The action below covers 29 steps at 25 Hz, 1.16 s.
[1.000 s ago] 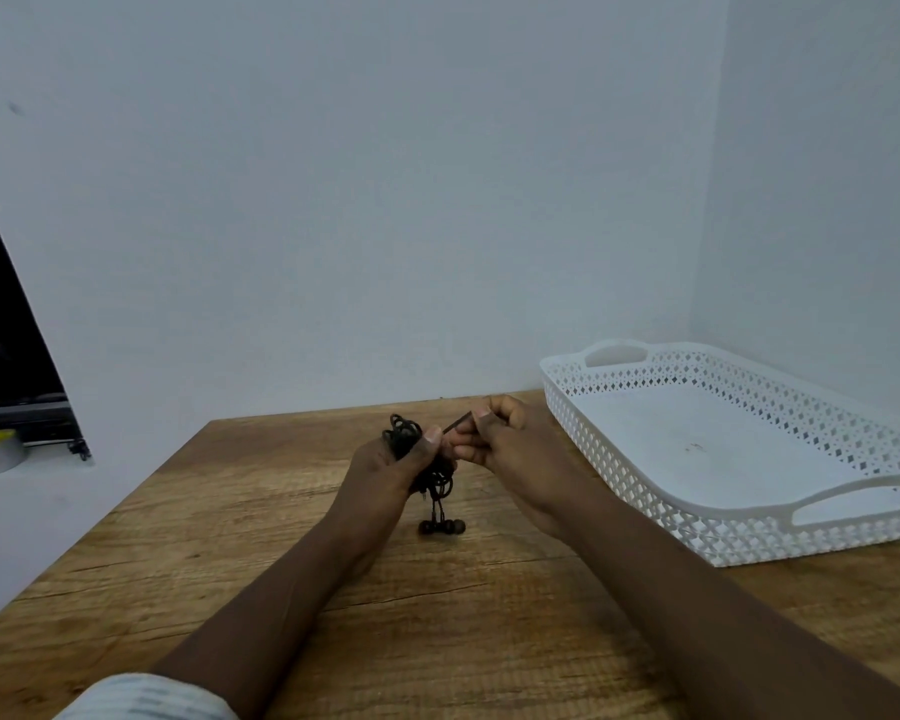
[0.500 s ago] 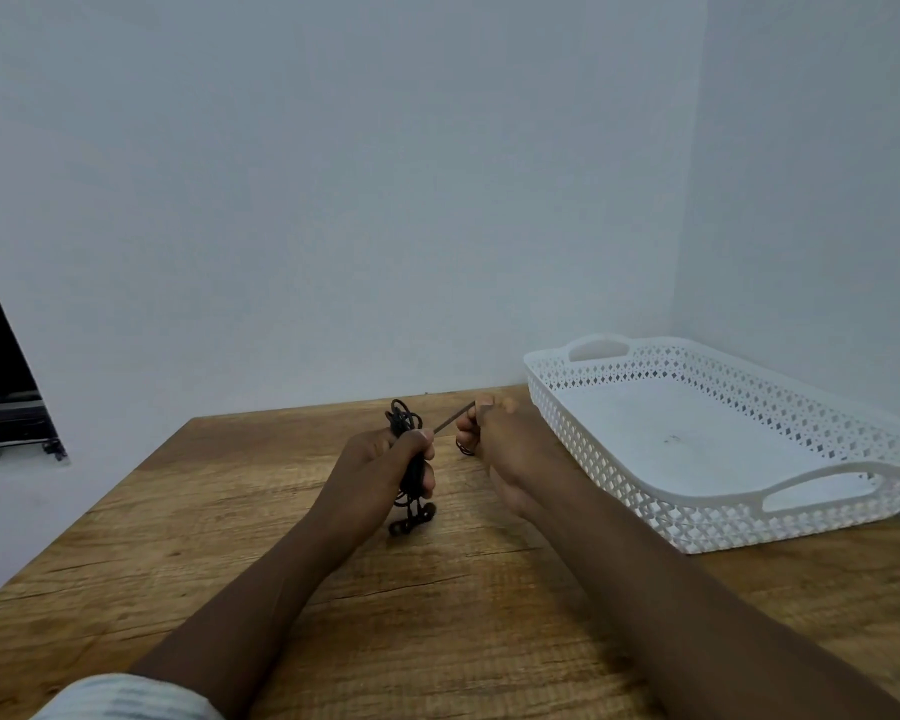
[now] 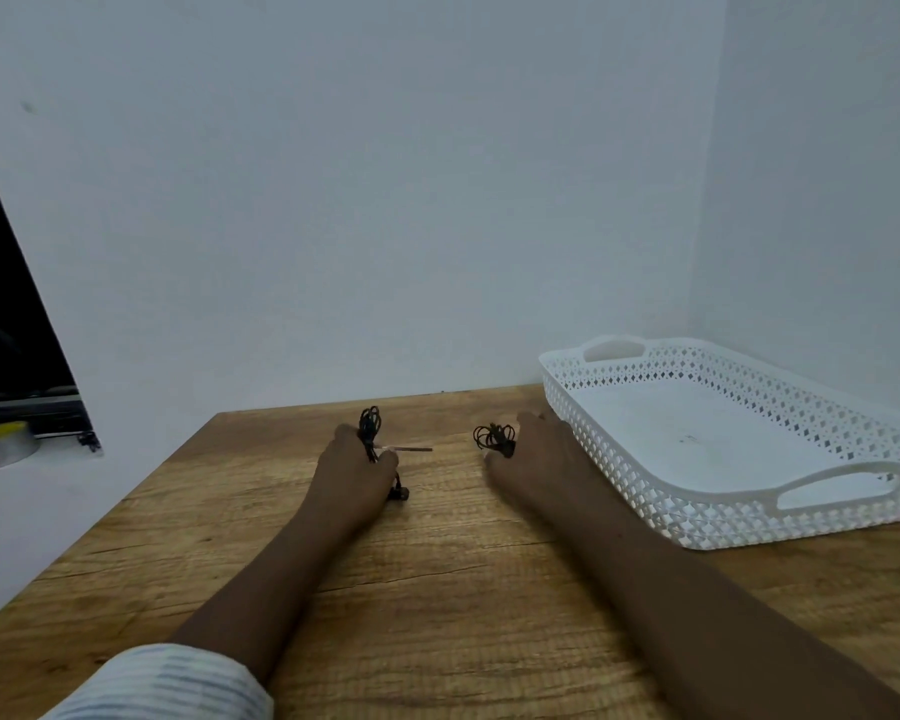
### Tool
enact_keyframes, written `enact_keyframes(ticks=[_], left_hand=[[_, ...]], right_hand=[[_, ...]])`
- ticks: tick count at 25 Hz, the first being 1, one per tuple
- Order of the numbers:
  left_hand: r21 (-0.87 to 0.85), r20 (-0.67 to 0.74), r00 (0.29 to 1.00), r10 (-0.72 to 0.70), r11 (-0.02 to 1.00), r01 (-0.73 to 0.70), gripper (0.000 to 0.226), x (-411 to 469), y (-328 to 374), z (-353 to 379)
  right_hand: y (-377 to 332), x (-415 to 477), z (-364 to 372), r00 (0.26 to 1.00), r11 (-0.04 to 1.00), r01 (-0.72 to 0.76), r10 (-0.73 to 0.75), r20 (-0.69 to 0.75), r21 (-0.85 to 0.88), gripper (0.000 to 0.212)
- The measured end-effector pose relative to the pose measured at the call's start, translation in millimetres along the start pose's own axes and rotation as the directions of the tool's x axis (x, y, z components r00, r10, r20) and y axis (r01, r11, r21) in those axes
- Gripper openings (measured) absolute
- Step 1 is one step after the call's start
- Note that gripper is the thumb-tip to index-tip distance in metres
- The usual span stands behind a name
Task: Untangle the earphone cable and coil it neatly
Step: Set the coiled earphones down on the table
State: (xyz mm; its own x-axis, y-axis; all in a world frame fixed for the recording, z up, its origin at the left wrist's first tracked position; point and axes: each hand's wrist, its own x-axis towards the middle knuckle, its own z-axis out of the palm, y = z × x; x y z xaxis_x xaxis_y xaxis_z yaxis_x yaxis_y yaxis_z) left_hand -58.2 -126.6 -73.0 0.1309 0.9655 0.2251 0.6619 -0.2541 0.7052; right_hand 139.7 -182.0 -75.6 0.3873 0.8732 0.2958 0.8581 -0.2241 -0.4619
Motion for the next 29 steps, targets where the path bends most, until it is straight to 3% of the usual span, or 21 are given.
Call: enact_keyframes(ticks=[3, 8, 13, 17, 20, 23, 29], left_hand=[[0.190, -0.100, 0.995, -0.004, 0.981, 0.023, 0.055, 6.9, -9.0, 6.1], [0.139, -0.091, 0.993, -0.072, 0.987, 0.084, 0.055, 6.1, -5.7, 4.9], [0.228, -0.148, 0.984, -0.099, 0.965, 0.132, 0.057, 1.9, 1.8, 8.2], [0.256, -0.182, 0.977, -0.111, 0.954, 0.156, 0.056, 4.7, 2.2, 11.1], [0.072, -0.227, 0.961, -0.160, 0.981, 0.181, 0.064, 9.2, 2.2, 0.5], [-0.220, -0.277, 0.917, -0.287, 0.948, 0.230, 0.058, 16.7, -15.7, -30.6], [-0.037, -0.145, 0.976, -0.161, 0.987, 0.157, 0.052, 9.5, -11.6, -18.5]], right_hand=[[1.3, 1.5, 5.4, 0.999, 0.999, -0.016, 0.015, -0.030, -0.049, 0.054], [-0.3, -0.2, 6.1, 0.999, 0.991, 0.013, -0.019, -0.046, -0.136, 0.048], [1.1, -1.0, 8.2, 0.996, 0.980, 0.018, -0.035, -0.081, -0.199, 0.047], [-0.5, -0.5, 12.0, 0.993, 0.976, 0.004, -0.029, -0.112, -0.218, 0.068], [-2.4, -2.7, 12.3, 0.992, 0.980, -0.040, 0.016, -0.123, -0.197, 0.072], [2.0, -5.3, 8.2, 0.996, 0.981, -0.002, -0.015, -0.083, -0.196, 0.055], [-13.5, -10.2, 13.6, 0.988, 0.989, 0.109, -0.119, -0.098, -0.097, 0.034]])
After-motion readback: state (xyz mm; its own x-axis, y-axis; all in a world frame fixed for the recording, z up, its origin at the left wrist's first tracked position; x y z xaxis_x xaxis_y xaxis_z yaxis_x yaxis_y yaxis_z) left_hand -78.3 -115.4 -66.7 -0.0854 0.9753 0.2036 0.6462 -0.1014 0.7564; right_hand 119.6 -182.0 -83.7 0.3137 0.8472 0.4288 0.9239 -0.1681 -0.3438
